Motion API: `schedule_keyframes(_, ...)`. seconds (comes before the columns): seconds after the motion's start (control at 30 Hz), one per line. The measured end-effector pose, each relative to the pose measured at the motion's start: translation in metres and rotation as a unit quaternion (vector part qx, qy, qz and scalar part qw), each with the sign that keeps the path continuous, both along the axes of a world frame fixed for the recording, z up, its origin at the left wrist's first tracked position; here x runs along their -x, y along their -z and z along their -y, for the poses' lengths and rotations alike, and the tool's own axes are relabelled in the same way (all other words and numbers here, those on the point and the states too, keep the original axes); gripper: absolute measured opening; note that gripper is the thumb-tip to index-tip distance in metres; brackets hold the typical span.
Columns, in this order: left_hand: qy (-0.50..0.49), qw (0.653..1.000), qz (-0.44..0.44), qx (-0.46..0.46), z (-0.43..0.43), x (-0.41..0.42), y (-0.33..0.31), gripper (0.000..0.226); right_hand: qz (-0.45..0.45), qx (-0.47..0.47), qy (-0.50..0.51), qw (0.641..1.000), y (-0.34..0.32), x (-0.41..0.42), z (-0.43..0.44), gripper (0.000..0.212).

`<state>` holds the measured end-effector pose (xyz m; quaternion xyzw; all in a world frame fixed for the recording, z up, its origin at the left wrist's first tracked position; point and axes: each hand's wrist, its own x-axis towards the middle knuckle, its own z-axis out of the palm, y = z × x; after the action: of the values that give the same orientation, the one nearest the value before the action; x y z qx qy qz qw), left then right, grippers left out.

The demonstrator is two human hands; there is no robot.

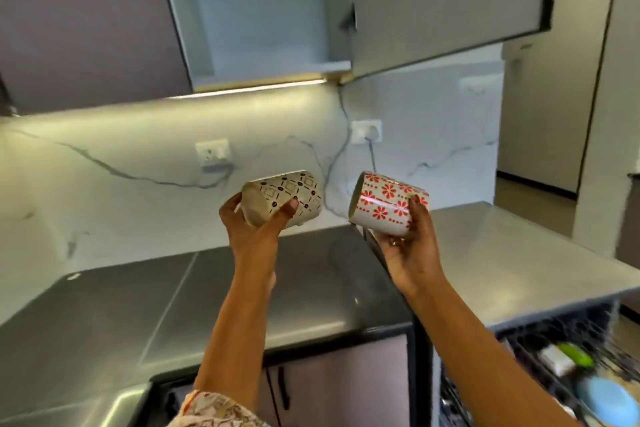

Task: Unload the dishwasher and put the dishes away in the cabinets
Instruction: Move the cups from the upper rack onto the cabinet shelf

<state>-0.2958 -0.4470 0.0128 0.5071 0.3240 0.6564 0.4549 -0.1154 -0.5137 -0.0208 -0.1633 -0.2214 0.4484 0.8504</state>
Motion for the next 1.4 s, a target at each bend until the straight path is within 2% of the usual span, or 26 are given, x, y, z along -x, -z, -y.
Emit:
schedule_keyframes(0.07,-0.035,0.999,-0.011,-0.026,-0.013,0.010,-0.020,0.079,-0.032,-0.024,-0.028,0.999,-0.021,0.013,-0.015,0.038)
schedule_keyframes(0.3,-0.137,0.987,-0.021,-0.076,-0.056,0.002,-0.074,0.081,-0.055,-0.049,-0.095,0.993,-0.077,0.022,-0.069,0.041)
schedule_keyframes(0.53,-0.179,0.972,-0.033,-0.149,-0.125,-0.012,-0.136,0.077,0.045,-0.102,-0.141,0.984,-0.135,-0.020,-0.147,0.027)
schedule_keyframes(0.67,-0.190,0.966,-0.041,-0.168,-0.154,-0.016,-0.180,0.076,0.114,-0.115,-0.130,0.978,-0.181,-0.043,-0.191,0.038)
schedule_keyframes(0.83,-0.200,0.963,-0.057,-0.172,-0.185,-0.021,-0.223,0.077,0.216,-0.109,-0.058,0.968,-0.227,-0.063,-0.247,0.043)
schedule_keyframes(1.1,-0.238,0.950,-0.129,-0.157,-0.249,-0.032,-0.257,0.079,0.325,-0.049,0.051,0.943,-0.267,-0.075,-0.329,0.060)
schedule_keyframes(1.3,-0.276,0.934,-0.170,-0.150,-0.297,-0.028,-0.278,0.083,0.388,-0.053,0.156,0.907,-0.285,-0.072,-0.375,0.062)
schedule_keyframes(1.4,-0.302,0.920,-0.189,-0.161,-0.323,-0.023,-0.292,0.082,0.433,-0.060,0.222,0.872,-0.302,-0.070,-0.401,0.081)
